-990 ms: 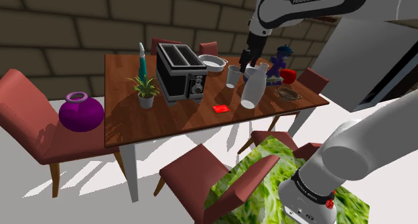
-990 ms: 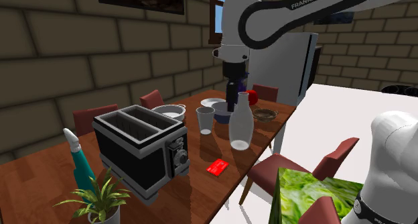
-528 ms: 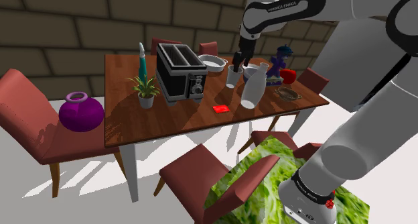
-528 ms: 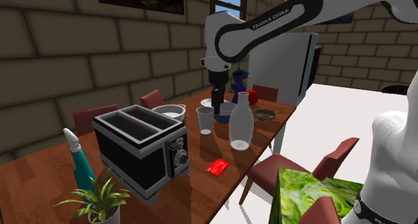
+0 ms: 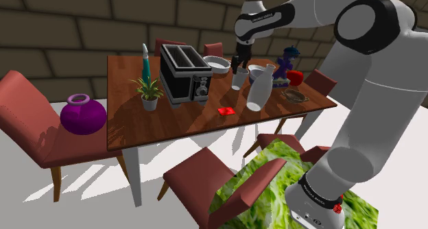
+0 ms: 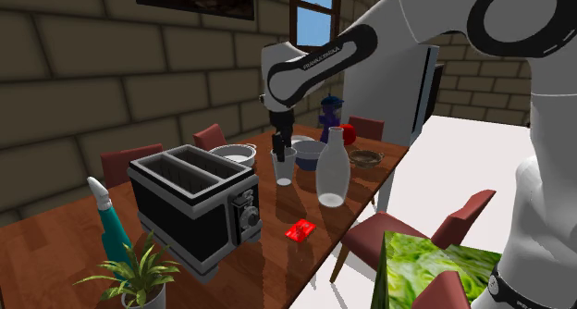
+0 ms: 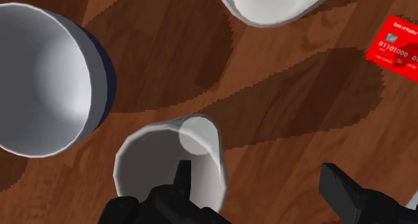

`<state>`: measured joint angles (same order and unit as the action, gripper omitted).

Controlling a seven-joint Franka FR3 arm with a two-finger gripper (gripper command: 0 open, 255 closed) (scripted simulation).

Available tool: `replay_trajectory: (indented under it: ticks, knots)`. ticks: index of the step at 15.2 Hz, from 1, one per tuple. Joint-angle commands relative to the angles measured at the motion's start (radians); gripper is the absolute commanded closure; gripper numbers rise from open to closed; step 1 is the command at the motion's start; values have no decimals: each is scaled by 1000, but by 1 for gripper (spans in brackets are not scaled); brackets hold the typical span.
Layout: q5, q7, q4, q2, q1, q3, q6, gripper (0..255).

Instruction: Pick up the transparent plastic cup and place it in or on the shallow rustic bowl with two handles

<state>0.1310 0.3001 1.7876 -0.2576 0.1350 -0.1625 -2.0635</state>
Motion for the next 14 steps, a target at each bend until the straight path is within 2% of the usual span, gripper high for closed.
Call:
replay_trajectory:
  ticks: [1, 2, 10, 14]
  knots:
    - [-6, 16, -89, -83, 13, -5, 6, 0]
    - [-7, 19, -111, -104, 17, -6, 8, 0]
    - [-9, 20, -66, -144, 27, -7, -78, 0]
    - [-9, 20, -67, -144, 27, -7, -78, 0]
